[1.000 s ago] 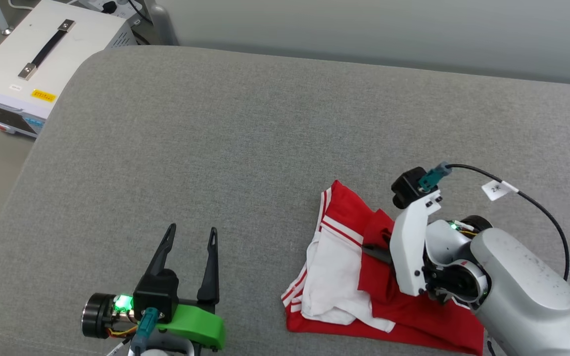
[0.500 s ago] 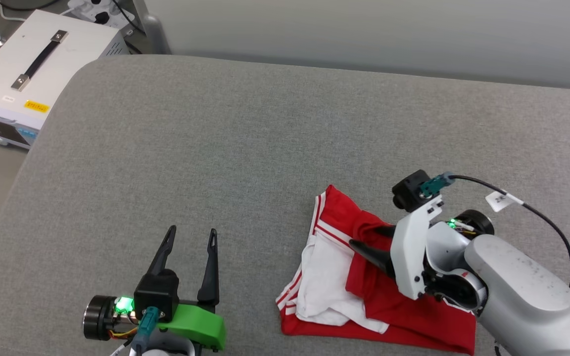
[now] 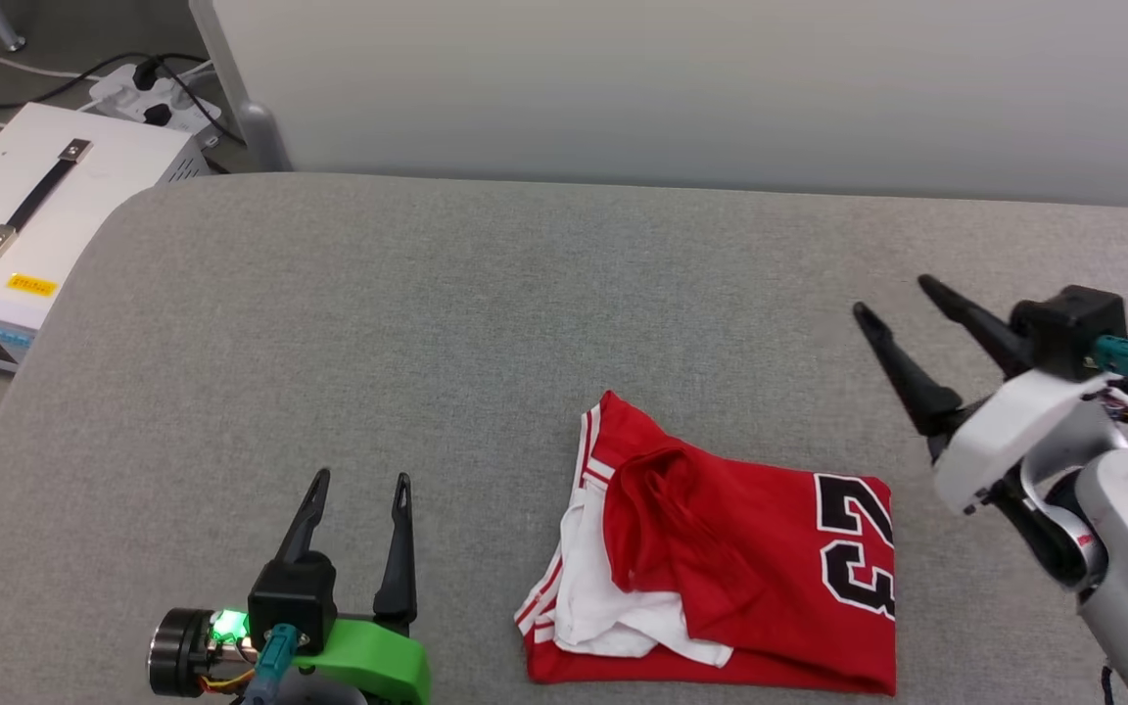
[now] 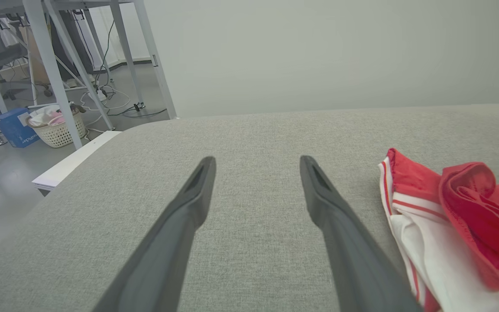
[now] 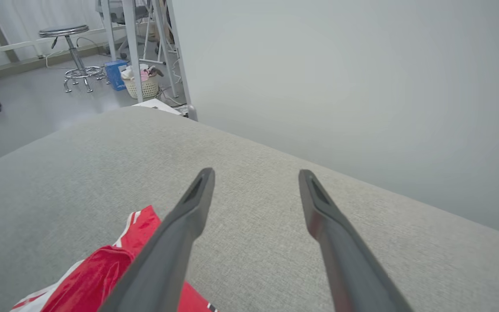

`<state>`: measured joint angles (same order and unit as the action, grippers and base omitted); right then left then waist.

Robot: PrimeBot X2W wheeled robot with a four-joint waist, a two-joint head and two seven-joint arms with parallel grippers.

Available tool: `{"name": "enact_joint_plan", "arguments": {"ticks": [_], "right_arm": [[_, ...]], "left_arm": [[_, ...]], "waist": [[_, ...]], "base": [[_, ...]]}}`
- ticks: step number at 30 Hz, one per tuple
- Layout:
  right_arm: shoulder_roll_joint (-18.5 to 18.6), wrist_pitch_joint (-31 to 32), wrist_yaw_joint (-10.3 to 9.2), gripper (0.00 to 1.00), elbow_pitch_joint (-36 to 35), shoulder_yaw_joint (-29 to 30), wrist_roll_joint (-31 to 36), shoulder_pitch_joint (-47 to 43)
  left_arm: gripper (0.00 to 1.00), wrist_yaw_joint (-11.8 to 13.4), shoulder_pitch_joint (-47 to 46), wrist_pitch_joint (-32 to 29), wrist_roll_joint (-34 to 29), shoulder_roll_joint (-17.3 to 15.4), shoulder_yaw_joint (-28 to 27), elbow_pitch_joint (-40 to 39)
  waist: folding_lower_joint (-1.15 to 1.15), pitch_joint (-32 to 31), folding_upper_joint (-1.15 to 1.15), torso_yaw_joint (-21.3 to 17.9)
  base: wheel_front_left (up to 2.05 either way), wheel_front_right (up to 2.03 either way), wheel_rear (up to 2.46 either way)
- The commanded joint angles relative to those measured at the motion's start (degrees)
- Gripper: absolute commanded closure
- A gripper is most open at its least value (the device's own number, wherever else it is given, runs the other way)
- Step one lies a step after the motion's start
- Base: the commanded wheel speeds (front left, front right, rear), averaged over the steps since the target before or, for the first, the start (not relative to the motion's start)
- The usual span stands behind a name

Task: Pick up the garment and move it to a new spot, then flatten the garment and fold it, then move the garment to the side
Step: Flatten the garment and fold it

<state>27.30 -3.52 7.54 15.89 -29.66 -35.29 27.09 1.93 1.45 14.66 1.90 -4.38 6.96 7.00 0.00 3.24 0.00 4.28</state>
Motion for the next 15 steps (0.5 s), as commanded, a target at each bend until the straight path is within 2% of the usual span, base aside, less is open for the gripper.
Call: {"name": "enact_joint_plan", "arguments": {"ticks": [1,7,10,15], "right_arm": [[-0.80,-3.04,-0.05,0.00,0.81,3.13,3.11,-1.84],[-5.80,-10.53,-0.05,0.00,0.12,16.05,13.19,-7.96],[-8.13,-11.28,-0.05,0.00,-2.50,20.53,17.44,-11.31],[-13.81,-11.45,-0.05,0.00,-8.99,27.62,20.22,-17.98]], "left_arm": [[0.00,-0.23,0.98,0.34,-0.23,-0.32,-0.20,0.15],[0.00,-0.57,1.39,0.34,-0.26,-0.43,-0.41,-0.37],[0.00,-0.76,1.48,0.34,0.03,-0.43,-0.72,-0.79],[0.00,-0.93,1.86,0.34,0.81,-0.24,-1.61,-1.80]], "waist": [[0.00,-1.02,0.00,-1.03],[0.00,-1.62,0.00,-1.85],[0.00,-1.81,0.00,-2.05],[0.00,-2.31,0.00,-2.00]], "base": [[0.00,0.00,0.00],[0.00,0.00,0.00],[0.00,0.00,0.00],[0.00,0.00,0.00]]}}
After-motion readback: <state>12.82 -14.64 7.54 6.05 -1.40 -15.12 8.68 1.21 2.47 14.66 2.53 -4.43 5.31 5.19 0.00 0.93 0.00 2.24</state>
